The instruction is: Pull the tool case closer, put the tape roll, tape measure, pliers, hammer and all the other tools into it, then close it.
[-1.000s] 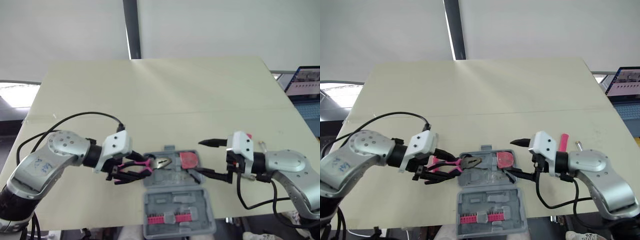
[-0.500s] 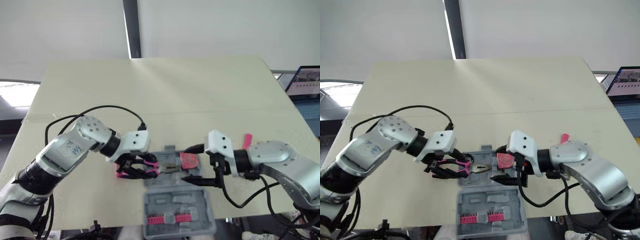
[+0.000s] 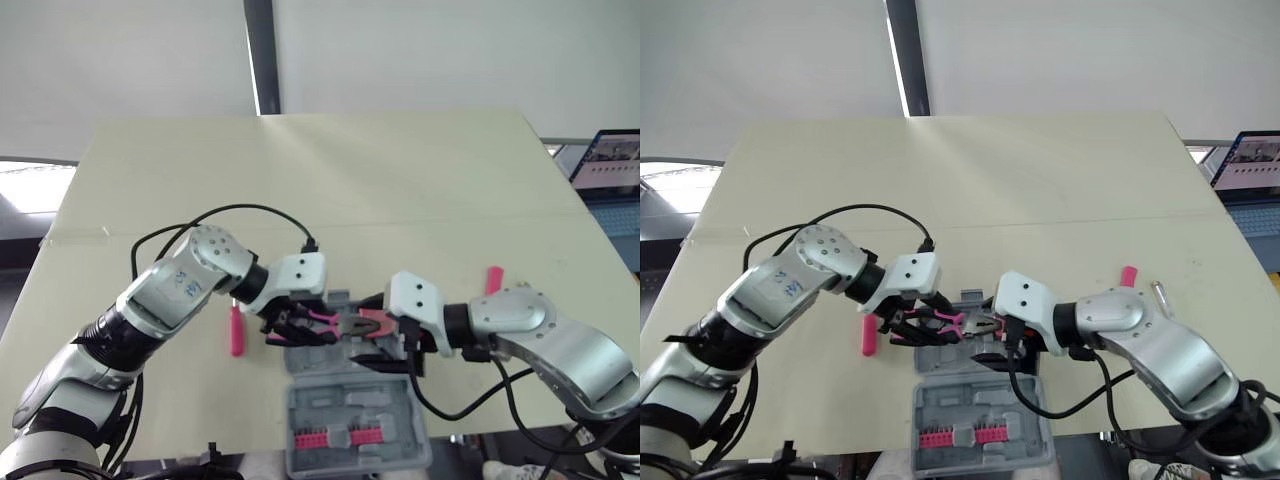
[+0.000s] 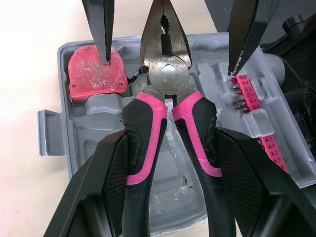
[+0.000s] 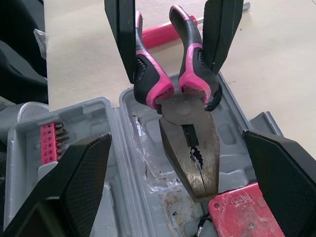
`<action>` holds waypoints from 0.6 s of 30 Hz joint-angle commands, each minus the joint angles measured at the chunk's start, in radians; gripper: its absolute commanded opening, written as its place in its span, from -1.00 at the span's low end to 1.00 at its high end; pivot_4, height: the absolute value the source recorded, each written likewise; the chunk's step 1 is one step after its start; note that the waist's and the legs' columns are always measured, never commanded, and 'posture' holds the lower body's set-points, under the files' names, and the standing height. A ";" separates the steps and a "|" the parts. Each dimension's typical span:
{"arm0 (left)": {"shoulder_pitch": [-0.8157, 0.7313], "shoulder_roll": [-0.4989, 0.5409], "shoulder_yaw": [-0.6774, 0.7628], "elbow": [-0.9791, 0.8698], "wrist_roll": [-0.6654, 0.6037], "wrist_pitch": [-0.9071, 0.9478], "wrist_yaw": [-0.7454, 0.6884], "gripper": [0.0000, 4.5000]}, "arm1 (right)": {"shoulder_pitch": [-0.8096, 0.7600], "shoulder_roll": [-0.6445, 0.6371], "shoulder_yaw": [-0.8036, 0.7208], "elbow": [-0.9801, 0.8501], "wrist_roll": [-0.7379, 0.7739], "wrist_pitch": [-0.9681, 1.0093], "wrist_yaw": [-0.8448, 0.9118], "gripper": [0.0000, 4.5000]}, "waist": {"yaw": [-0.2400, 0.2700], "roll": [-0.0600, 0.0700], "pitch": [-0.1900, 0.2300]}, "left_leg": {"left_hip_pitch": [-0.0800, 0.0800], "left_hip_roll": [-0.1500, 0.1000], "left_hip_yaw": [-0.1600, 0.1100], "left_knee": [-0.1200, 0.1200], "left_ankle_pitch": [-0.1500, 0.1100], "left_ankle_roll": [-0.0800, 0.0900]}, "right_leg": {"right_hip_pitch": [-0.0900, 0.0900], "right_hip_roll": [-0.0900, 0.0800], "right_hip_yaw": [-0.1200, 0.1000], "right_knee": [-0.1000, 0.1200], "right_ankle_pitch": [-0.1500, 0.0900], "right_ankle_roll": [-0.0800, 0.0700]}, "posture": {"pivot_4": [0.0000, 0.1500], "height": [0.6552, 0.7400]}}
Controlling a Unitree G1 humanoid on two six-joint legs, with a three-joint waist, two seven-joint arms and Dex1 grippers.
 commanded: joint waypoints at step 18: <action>-0.019 -0.020 0.009 -0.018 0.008 -0.002 -0.009 0.00 | -0.022 0.016 0.015 -0.047 -0.002 0.014 0.005 -0.24 | 0.000 0.000 0.000 | 0.000 0.000 0.000 0.000 0.000 0.000 | -0.001 0.000 0.000 0.001 0.000 0.000 | 1.00 0.94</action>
